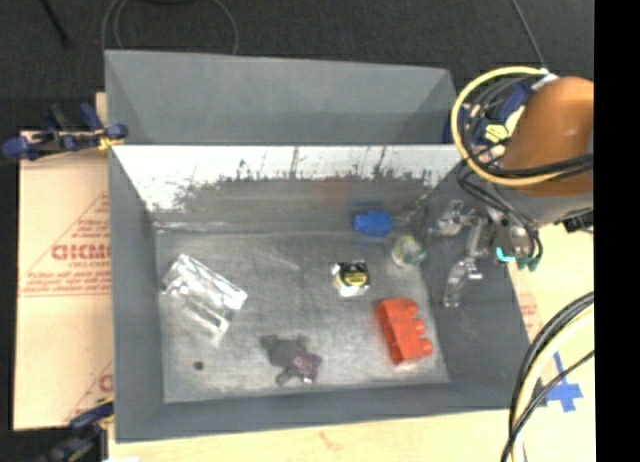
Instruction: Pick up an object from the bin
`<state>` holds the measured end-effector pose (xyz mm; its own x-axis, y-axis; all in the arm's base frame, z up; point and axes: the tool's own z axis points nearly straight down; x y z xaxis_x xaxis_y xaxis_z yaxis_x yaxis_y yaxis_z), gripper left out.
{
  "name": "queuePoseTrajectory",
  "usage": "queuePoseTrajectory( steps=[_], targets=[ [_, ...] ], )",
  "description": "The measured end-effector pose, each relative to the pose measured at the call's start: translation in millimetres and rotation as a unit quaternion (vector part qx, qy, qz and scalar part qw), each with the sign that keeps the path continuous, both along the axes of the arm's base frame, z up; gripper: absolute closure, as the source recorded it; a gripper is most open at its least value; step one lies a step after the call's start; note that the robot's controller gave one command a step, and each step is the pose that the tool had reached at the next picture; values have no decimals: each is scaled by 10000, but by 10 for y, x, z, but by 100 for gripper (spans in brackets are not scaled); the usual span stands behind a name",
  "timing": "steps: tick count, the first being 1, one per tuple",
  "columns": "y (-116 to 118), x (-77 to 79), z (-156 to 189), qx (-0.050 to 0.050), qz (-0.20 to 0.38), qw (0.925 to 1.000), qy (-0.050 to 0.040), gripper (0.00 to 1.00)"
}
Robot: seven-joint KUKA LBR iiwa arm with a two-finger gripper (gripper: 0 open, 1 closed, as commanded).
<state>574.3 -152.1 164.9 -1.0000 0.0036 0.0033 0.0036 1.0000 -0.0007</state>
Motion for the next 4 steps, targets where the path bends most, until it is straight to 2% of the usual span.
queuePoseTrajectory(
  steps=[1,2,3,4],
  targets=[
    [455,-94,-827,-15,3008,9537,-61,0],
    [135,49,-230,-27,3277,9448,-61,0],
    [898,-386,-794,-22,4410,8975,-68,0],
    [854,-609,-792,-115,4858,8737,-220,0]
  ],
)
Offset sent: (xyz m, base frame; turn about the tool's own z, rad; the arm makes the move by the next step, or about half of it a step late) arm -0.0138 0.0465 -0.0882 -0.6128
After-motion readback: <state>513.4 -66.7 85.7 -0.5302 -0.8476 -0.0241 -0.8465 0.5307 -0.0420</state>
